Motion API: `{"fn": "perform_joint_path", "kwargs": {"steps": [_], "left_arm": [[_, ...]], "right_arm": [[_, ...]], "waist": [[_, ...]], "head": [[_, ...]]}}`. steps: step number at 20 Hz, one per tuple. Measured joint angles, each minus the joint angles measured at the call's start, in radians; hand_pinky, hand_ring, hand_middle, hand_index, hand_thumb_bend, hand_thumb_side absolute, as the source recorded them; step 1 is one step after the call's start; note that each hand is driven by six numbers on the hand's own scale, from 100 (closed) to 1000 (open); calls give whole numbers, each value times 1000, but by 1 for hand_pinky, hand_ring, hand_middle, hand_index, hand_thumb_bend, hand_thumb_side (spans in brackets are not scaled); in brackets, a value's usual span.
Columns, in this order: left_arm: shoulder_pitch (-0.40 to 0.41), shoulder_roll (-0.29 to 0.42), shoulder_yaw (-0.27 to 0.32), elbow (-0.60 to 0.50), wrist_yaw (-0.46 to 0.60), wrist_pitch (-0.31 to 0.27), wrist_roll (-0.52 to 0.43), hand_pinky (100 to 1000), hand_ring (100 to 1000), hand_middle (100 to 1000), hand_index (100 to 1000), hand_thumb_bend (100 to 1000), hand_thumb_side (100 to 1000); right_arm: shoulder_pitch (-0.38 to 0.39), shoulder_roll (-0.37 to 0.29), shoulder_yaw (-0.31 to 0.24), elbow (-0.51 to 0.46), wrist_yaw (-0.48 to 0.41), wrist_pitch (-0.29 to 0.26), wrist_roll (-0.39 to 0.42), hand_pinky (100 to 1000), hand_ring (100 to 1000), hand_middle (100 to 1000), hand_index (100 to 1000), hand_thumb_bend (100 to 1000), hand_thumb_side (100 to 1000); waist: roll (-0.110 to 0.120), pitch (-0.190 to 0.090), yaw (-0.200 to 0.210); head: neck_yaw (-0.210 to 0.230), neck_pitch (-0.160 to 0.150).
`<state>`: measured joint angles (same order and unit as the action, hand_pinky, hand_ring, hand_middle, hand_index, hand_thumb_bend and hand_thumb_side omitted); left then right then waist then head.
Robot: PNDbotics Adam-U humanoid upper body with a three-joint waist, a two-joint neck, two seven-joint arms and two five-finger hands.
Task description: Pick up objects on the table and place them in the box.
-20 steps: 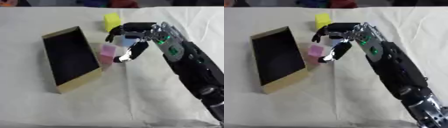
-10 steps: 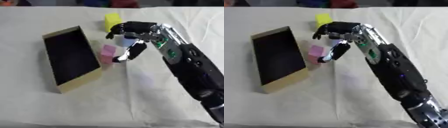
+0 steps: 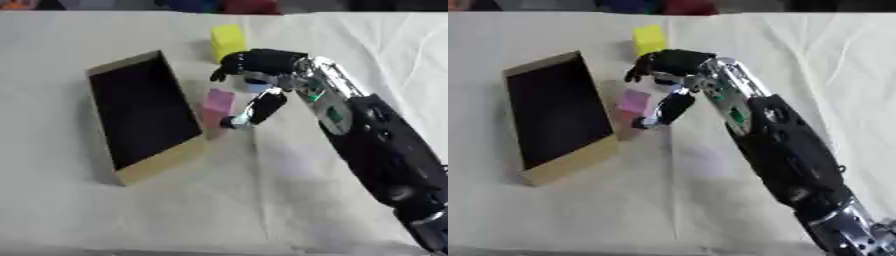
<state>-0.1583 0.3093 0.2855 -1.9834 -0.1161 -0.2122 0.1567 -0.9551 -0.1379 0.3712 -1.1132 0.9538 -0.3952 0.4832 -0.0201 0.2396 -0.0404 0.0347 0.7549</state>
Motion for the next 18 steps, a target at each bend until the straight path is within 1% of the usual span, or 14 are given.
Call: {"fn": "perform_joint_path", "kwargs": {"steps": [6, 8, 14, 16, 18], "left_arm": [[-1, 0, -5, 0, -1, 1, -5, 649, 655, 750, 819, 100, 741], [-2, 0, -5, 0, -2, 1, -6, 649, 655, 750, 819, 100, 741], [-3, -1, -5, 0, -5, 1, -10, 649, 655, 751, 819, 100, 742], [-5, -1, -5, 0, -6, 0, -11, 649, 655, 751, 819, 100, 743], [-5, -1, -5, 0, -6, 0, -12, 649, 655, 751, 819, 100, 744]], "right_arm": [[8, 2, -16, 9, 51, 32, -57, 880, 978, 759, 904, 447, 661], [9, 2, -20, 13, 66, 38, -71, 880, 979, 760, 905, 447, 666], [13, 6, -25, 28, 92, 48, -90, 877, 976, 738, 897, 432, 690], [15, 10, -26, 32, 92, 49, -90, 874, 974, 693, 878, 423, 701], [15, 10, -26, 35, 92, 47, -86, 872, 972, 670, 869, 418, 703]], "waist": [[1, 10, 6], [1, 13, 6], [3, 20, 12], [4, 22, 13], [4, 24, 13]], "head": [[-3, -2], [-3, -7], [-8, -10], [-11, -13], [-12, -14]]}}
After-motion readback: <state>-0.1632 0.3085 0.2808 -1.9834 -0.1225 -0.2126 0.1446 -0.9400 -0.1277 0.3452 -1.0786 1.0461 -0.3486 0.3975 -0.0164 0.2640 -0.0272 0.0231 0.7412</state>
